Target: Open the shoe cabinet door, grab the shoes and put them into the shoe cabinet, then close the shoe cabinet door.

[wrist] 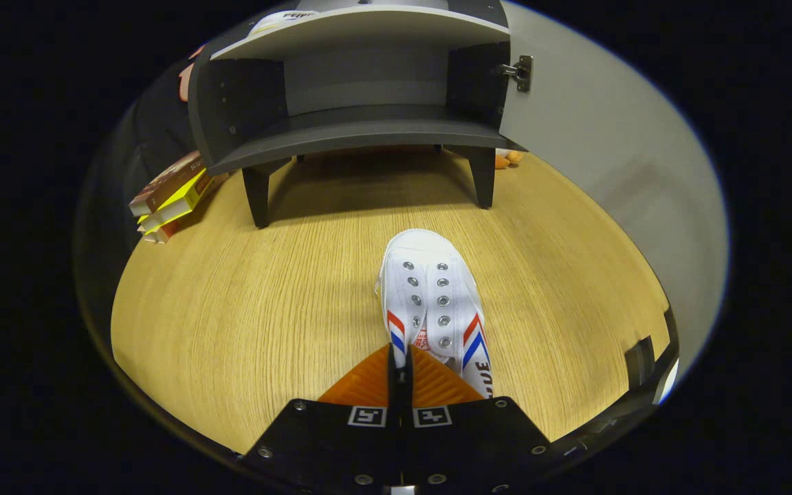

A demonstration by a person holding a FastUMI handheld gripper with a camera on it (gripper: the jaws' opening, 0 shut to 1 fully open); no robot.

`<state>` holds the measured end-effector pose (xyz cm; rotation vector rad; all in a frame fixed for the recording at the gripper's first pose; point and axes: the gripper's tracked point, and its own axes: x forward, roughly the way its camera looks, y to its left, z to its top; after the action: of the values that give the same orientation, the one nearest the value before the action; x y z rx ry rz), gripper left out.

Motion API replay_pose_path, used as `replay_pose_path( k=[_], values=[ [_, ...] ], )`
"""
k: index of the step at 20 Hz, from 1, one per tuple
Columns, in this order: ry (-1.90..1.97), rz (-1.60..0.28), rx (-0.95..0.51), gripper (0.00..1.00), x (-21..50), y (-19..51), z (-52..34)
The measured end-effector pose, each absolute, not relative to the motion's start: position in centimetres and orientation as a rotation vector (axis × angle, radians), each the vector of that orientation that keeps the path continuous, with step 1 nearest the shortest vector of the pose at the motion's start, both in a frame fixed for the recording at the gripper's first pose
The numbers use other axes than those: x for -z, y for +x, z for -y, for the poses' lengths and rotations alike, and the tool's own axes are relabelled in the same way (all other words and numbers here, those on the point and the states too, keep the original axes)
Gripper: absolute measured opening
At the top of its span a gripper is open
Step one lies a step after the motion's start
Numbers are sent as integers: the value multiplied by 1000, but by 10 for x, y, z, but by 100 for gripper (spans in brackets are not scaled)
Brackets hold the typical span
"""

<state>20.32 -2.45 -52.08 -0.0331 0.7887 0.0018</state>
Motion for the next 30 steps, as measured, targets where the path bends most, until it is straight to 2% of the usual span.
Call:
replay_pose_path(
  k=[10,22,30],
  values=[
    [-13,-744,-41,0,458,193,27],
    [-7,-624,-32,0,290,172,25],
    [-61,-480,-36,0,177,223,26]
  ],
)
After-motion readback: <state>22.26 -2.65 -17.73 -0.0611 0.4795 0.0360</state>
